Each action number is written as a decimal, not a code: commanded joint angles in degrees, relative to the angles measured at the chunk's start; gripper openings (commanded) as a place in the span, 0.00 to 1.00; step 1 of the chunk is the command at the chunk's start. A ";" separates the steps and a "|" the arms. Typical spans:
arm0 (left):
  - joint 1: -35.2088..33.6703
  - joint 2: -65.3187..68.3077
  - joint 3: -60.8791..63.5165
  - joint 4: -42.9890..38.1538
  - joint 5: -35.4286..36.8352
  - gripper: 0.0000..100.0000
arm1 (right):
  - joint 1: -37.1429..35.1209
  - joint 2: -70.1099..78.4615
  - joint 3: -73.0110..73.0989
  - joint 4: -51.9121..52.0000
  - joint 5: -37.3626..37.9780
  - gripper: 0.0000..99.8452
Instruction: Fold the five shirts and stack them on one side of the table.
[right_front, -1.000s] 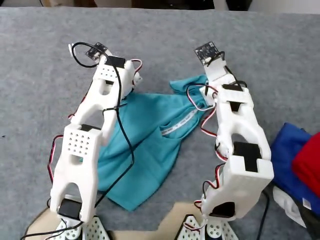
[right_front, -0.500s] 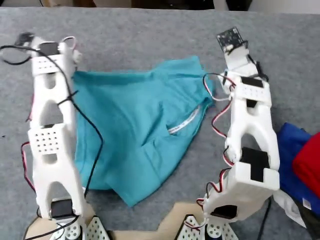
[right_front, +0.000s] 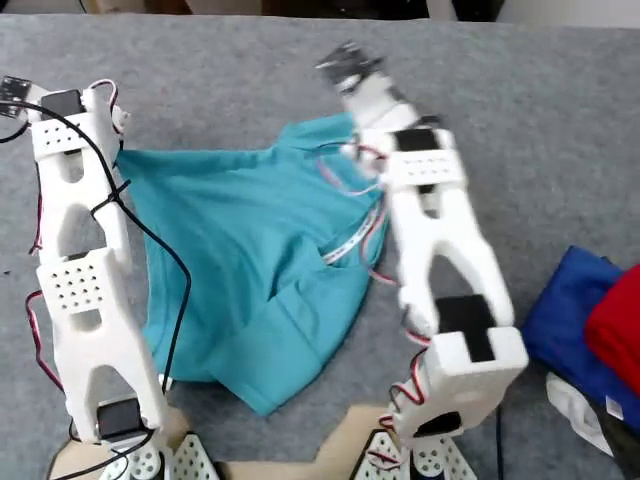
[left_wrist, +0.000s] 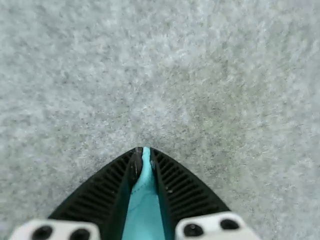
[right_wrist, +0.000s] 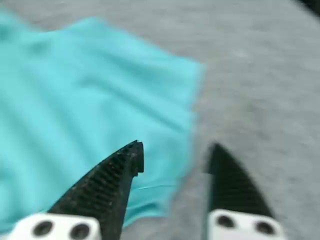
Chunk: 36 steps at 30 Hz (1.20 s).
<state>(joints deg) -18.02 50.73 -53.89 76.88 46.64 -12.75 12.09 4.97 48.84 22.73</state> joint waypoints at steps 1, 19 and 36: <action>0.26 0.40 3.78 -5.36 -1.23 0.02 | -4.79 -2.33 -2.68 9.85 -0.44 0.05; -2.29 3.56 1.23 -6.33 -8.97 0.02 | -5.32 -2.68 19.56 19.34 5.45 0.04; -2.37 3.12 1.32 11.60 -18.81 0.02 | 14.11 -20.62 36.09 36.40 34.99 0.01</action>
<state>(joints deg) -19.69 55.30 -50.99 85.93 29.41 0.88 -0.92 38.02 82.24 53.93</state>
